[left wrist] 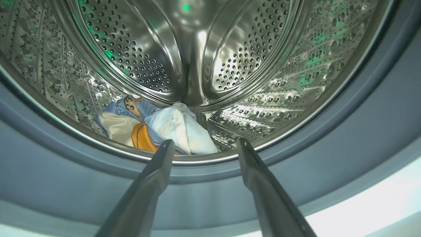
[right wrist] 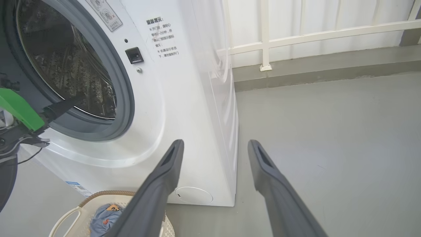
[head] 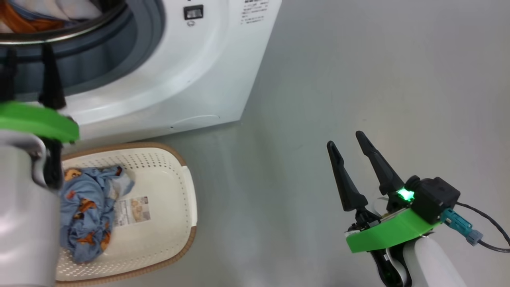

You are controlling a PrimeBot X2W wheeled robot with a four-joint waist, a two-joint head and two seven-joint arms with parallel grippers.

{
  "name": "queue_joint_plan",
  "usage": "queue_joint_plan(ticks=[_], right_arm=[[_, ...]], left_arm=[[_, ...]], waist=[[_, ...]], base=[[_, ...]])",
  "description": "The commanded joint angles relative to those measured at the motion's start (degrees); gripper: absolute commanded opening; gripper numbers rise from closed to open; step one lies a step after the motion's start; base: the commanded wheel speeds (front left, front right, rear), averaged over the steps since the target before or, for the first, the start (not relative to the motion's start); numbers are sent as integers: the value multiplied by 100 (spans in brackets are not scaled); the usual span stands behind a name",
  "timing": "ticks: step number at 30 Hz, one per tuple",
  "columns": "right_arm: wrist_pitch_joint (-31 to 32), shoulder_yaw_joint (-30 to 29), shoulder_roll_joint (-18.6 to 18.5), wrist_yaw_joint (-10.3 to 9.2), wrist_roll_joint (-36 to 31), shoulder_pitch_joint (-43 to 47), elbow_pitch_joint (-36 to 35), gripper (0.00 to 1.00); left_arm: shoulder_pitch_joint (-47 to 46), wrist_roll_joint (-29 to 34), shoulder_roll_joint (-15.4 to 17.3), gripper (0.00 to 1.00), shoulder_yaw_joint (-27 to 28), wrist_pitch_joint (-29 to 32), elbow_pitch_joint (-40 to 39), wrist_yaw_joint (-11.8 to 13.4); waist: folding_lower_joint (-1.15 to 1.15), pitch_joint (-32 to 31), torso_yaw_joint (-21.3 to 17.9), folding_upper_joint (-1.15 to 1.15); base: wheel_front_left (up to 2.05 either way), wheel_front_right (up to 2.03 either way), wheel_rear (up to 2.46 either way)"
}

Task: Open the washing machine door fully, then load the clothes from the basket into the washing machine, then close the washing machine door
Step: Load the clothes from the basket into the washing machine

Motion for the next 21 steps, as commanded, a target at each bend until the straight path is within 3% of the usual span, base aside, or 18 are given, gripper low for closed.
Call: queue_joint_plan(ticks=[1, 12, 21], right_arm=[[-27, 56, 8, 9, -66, 145, -109, 100], [-27, -216, -294, 9, -29, 534, -56, 100], [-27, -321, -542, 9, 61, 853, 3, 100]], left_arm=[[197, 103, 183, 100, 141, -28, -205, -18], [1400, 358, -254, 100, 551, -28, -925, -18], [2230, 555, -360, 100, 633, -28, -1437, -18]], waist=[[0, -161, 141, 0], [0, -670, 585, 0], [0, -1156, 798, 0]], base=[[0, 0, 0], [0, 0, 0], [0, 0, 0]])
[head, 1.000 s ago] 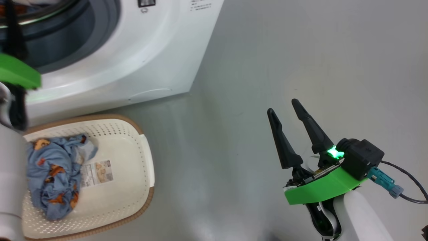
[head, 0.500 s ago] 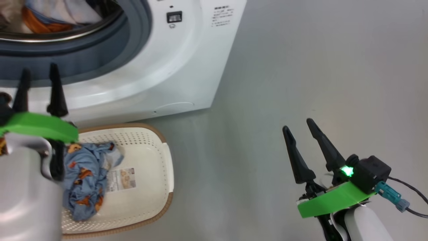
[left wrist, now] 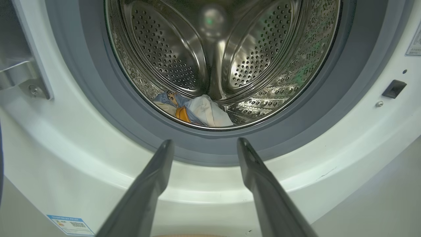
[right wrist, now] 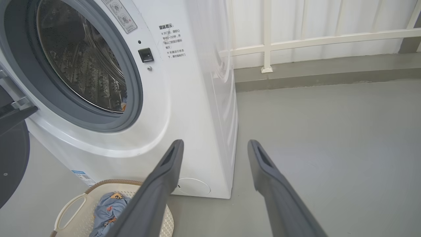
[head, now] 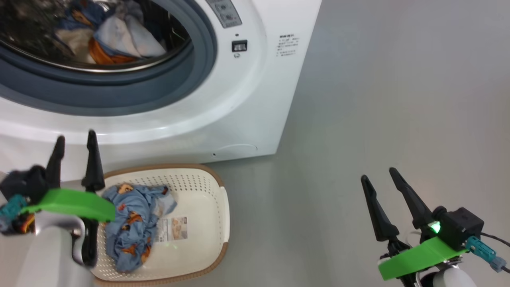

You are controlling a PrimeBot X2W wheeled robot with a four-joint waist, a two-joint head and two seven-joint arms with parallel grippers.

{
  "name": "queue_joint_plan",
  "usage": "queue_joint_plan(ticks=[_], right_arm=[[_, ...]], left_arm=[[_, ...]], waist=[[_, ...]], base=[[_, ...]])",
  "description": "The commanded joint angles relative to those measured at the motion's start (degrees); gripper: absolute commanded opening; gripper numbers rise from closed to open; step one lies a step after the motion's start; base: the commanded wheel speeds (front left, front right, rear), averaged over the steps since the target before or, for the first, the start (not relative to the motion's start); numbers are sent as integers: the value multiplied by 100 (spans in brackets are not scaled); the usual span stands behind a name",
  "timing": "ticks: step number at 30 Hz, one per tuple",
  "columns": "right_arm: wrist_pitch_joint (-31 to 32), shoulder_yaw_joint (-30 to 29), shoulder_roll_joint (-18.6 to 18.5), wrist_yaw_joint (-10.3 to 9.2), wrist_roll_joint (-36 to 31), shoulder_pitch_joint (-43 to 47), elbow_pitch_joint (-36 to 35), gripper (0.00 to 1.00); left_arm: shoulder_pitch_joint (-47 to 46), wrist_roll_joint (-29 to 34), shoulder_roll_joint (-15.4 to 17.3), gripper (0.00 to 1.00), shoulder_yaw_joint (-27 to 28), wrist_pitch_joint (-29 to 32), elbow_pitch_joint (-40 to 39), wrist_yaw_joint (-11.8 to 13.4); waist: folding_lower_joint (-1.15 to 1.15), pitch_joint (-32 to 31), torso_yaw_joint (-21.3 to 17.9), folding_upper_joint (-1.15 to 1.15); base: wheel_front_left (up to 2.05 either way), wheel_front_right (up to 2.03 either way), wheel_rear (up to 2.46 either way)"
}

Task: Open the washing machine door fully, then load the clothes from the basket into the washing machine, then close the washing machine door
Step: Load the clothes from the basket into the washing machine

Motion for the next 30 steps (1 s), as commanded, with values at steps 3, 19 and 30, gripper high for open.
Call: queue_joint_plan(ticks=[3, 19, 30], right_arm=[[-27, 64, -144, 9, 109, 189, -112, 100], [-27, -119, -398, 9, 282, 810, -122, 100], [-27, -195, -531, 9, 352, 1091, -157, 100]], left_arm=[[356, 164, 169, 100, 229, -29, -326, -17], [2100, 245, 58, 100, 561, -29, -1398, -17], [3176, 282, -118, 100, 878, -29, -2199, -17]], waist=[[0, -331, 174, 0], [0, -953, 196, 0], [0, -1111, 184, 0]], base=[[0, 0, 0], [0, 0, 0], [0, 0, 0]])
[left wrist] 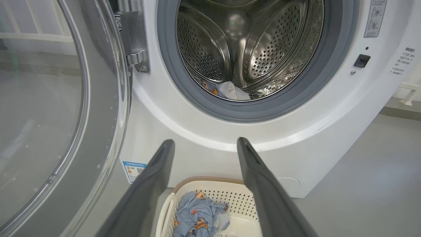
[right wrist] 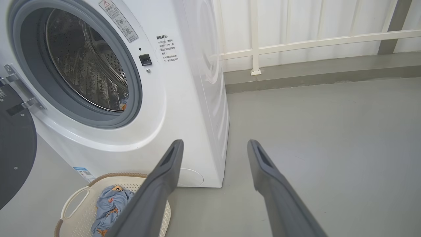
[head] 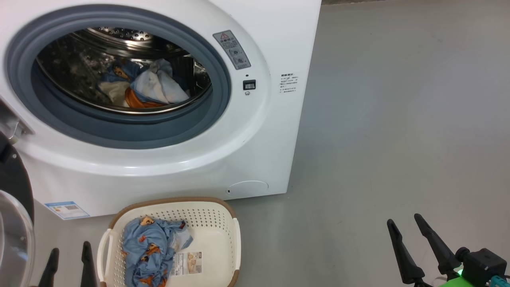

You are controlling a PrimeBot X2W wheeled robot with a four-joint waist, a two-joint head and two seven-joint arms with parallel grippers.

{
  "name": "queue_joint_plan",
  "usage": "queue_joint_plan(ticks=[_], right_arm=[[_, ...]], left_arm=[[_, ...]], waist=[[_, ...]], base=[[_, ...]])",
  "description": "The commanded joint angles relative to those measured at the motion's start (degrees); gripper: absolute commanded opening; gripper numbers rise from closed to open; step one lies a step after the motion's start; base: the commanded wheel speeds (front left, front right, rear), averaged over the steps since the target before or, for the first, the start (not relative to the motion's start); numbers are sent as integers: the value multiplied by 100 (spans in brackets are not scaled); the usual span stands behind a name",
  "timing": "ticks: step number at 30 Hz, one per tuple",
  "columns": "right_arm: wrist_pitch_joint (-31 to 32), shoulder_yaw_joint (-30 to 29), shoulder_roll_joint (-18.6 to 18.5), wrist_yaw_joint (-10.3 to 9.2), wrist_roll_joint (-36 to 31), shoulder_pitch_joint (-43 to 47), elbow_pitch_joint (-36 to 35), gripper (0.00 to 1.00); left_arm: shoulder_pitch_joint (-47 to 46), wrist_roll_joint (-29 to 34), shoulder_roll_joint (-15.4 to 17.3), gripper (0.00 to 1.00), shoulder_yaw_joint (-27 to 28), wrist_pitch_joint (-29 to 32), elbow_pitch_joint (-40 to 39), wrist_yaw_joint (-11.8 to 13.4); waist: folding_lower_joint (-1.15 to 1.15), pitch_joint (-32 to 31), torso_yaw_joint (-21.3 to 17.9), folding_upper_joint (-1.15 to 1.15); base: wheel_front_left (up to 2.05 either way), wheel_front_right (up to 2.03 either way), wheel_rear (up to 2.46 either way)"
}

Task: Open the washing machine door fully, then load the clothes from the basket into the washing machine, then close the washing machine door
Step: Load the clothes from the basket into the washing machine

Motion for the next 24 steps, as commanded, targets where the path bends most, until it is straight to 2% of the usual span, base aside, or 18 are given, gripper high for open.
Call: queue_joint_plan(ticks=[1, 14, 24], right_arm=[[-27, 66, -128, 9, 48, 12, -160, 100], [-27, 85, -80, 9, -23, -78, -201, 100], [-27, 262, 180, 9, -156, -464, -222, 100]], left_arm=[[-13, 75, 48, 100, 209, -29, -223, -17], [-10, 65, 1, 100, 22, -29, -305, -18], [-488, -30, 133, 100, -475, -29, 698, -18]], waist=[[0, 5, -3, 0], [0, 205, 2, 0], [0, 728, -105, 0]], base=[[0, 0, 0], [0, 0, 0], [0, 0, 0]])
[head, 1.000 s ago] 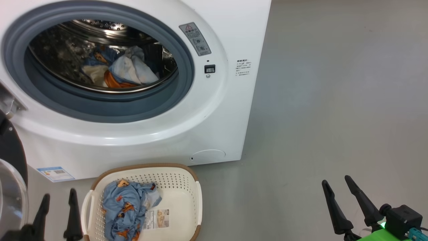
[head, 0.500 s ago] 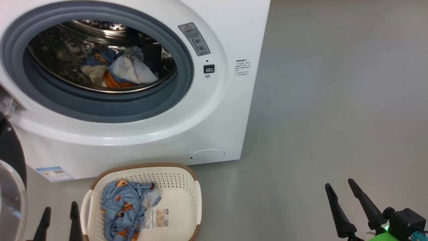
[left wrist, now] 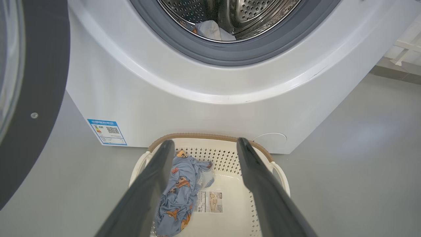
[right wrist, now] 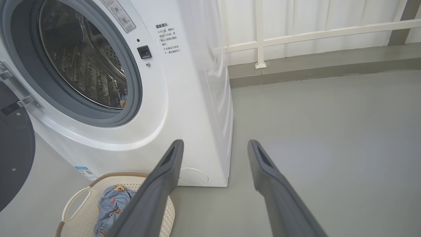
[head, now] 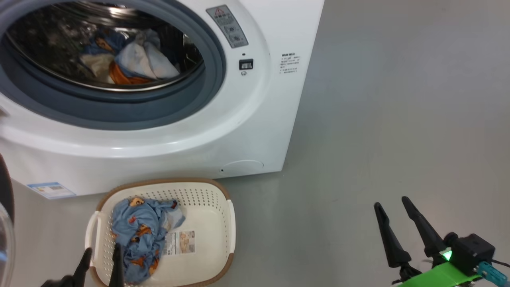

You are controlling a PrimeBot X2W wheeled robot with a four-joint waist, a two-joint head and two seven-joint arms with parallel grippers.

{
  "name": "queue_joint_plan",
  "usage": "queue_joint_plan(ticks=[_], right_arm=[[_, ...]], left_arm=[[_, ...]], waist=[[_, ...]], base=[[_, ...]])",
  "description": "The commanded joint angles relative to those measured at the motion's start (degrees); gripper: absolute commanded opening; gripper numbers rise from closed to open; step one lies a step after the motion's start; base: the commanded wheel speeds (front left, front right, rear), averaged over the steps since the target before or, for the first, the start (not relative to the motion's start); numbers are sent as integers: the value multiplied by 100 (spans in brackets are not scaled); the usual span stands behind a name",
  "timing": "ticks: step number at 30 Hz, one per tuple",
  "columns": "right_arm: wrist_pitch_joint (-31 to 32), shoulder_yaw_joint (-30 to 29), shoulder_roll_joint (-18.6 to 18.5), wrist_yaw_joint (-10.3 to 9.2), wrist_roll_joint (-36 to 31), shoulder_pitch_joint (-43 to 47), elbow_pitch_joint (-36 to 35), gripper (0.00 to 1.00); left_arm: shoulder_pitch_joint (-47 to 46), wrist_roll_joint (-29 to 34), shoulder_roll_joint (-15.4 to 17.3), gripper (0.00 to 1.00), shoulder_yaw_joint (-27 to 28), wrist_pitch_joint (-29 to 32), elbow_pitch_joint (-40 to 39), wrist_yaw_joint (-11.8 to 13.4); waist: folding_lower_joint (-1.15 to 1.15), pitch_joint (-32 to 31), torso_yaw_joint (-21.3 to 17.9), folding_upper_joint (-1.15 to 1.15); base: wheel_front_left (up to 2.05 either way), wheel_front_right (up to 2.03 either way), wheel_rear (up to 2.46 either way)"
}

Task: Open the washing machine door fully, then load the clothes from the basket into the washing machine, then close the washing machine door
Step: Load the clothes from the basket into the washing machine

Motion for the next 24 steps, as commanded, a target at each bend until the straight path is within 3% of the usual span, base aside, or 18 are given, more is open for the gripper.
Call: queue_joint_plan(ticks=[1, 9, 24], right_arm=[[-27, 193, 15, 9, -88, -192, -149, 100], [-27, 372, 249, 9, -227, -622, -134, 100], [-27, 673, 531, 9, -510, -1376, -154, 100]], left_arm=[[-359, -46, 182, 100, 55, -30, 140, -18], [-1258, -173, 505, 100, -475, -30, 1386, -18], [-2944, -567, 1084, 100, -1590, -30, 2980, -18]], waist=[[0, 253, -50, 0], [0, 865, -175, 0], [0, 2057, -334, 0]], base=[[0, 0, 0], [0, 0, 0], [0, 0, 0]])
